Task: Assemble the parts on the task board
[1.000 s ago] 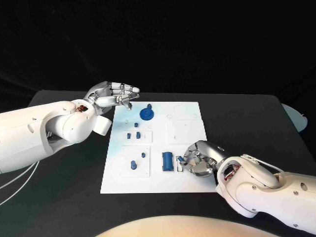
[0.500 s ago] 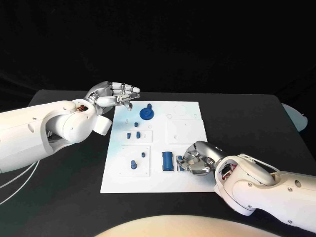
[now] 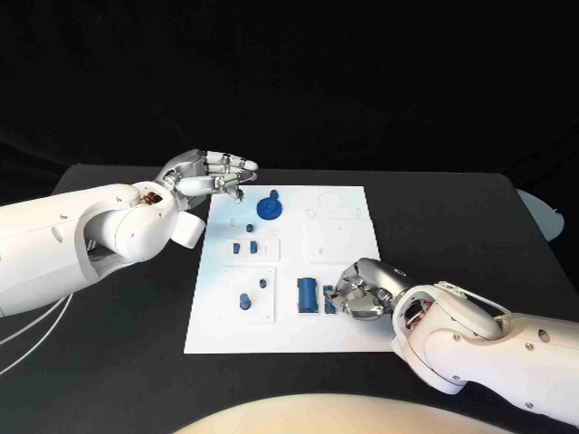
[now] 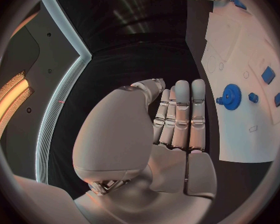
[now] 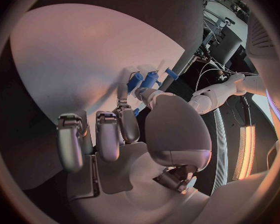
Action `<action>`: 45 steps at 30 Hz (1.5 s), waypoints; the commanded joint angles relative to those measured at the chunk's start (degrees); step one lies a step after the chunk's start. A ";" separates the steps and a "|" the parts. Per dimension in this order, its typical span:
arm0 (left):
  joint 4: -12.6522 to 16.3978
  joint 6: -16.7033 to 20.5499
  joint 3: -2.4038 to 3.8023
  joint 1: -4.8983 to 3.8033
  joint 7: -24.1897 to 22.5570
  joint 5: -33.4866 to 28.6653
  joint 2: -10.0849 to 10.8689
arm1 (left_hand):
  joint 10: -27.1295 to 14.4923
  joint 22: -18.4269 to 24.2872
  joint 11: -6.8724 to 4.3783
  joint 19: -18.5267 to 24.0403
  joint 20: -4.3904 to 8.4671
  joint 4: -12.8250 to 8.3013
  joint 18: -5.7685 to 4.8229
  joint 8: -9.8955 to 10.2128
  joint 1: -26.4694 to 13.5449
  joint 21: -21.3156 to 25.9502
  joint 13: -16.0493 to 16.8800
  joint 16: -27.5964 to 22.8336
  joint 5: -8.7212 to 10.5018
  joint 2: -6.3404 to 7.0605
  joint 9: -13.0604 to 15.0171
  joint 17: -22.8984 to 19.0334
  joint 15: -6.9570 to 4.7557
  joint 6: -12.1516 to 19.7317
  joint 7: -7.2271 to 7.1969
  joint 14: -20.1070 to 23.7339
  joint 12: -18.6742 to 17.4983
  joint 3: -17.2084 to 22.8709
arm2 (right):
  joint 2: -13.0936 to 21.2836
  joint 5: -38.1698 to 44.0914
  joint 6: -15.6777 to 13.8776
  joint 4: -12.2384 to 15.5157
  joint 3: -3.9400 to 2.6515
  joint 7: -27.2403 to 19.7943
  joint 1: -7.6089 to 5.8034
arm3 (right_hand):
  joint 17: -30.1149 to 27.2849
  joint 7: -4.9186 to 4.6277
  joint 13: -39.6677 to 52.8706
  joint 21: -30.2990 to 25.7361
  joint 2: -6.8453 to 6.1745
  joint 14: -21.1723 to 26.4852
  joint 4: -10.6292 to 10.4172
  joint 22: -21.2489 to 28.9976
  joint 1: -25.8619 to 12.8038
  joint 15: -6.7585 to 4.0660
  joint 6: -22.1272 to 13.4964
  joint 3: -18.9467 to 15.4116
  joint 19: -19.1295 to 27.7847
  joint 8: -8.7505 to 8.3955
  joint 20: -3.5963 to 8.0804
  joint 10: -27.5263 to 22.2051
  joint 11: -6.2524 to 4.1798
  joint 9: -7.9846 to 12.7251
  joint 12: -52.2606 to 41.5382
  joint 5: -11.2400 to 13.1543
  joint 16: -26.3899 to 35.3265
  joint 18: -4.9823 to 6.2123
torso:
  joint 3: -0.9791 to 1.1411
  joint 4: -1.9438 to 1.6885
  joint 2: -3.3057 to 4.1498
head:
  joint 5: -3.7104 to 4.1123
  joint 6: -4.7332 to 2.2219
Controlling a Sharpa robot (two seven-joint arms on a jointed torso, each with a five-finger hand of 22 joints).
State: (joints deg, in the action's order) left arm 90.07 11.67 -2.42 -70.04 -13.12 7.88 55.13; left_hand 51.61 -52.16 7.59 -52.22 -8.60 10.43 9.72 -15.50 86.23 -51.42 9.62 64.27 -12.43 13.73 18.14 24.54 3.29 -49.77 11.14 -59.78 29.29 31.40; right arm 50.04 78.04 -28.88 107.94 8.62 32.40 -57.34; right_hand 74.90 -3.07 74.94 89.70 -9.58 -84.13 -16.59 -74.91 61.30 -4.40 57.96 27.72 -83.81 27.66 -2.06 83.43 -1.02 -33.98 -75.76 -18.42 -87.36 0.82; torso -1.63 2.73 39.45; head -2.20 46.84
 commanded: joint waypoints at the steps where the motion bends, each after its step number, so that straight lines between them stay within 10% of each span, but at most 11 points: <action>1: 0.18 -1.07 0.04 -0.03 -0.11 -0.25 -0.04 | -0.52 0.06 -0.06 -0.28 0.09 -0.16 0.86 0.19 -0.43 0.25 -0.09 -0.28 -0.09 -0.10 0.05 -0.10 -0.14 0.11 0.06 0.08 0.29 0.32 | -0.24 0.78 1.27 0.08 0.03 -0.36 0.10 | 9.65 -0.16 5.28 0.30 -0.12 -4.79 0.04 -15.09 -0.73 -0.07 0.12 -0.77 -6.19 -0.26 0.22 0.20 0.08 0.11 -0.14 0.15 -0.17 -0.82 | -0.03 -0.01 0.03 | -0.02 0.05; 45: 0.12 -1.40 0.03 -0.03 0.19 -0.25 0.39 | -0.54 0.06 -0.05 -0.29 0.09 -0.16 0.85 0.20 -0.46 0.25 -0.09 -0.28 -0.09 -0.10 0.05 -0.11 -0.13 0.12 0.07 0.09 0.30 0.33 | 4.25 1.68 3.41 2.78 0.04 -5.06 0.21 | 9.60 -0.14 5.27 0.30 -1.50 -4.77 0.13 -15.09 1.18 -0.07 -0.10 -7.24 -6.19 -0.43 0.25 -0.02 0.09 0.34 0.36 3.07 -0.12 -0.82 | -0.07 0.00 0.03 | -0.25 0.09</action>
State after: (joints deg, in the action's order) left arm 90.07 11.30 -2.42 -70.05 -12.73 7.88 55.58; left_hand 51.61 -52.17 7.58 -52.22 -8.60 10.43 9.72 -15.50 86.23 -51.42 9.58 64.27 -12.43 13.73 18.11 24.49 3.29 -49.77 11.14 -59.78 29.29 31.40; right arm 54.37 79.28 -27.09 110.83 8.65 28.16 -57.23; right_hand 74.93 -3.06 74.91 89.70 -11.14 -84.13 -16.43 -74.94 61.98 -4.41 57.95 20.77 -83.81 27.25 -2.06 83.43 -1.02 -33.67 -75.53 -15.59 -87.36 0.81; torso -1.66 2.74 39.44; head -2.44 46.82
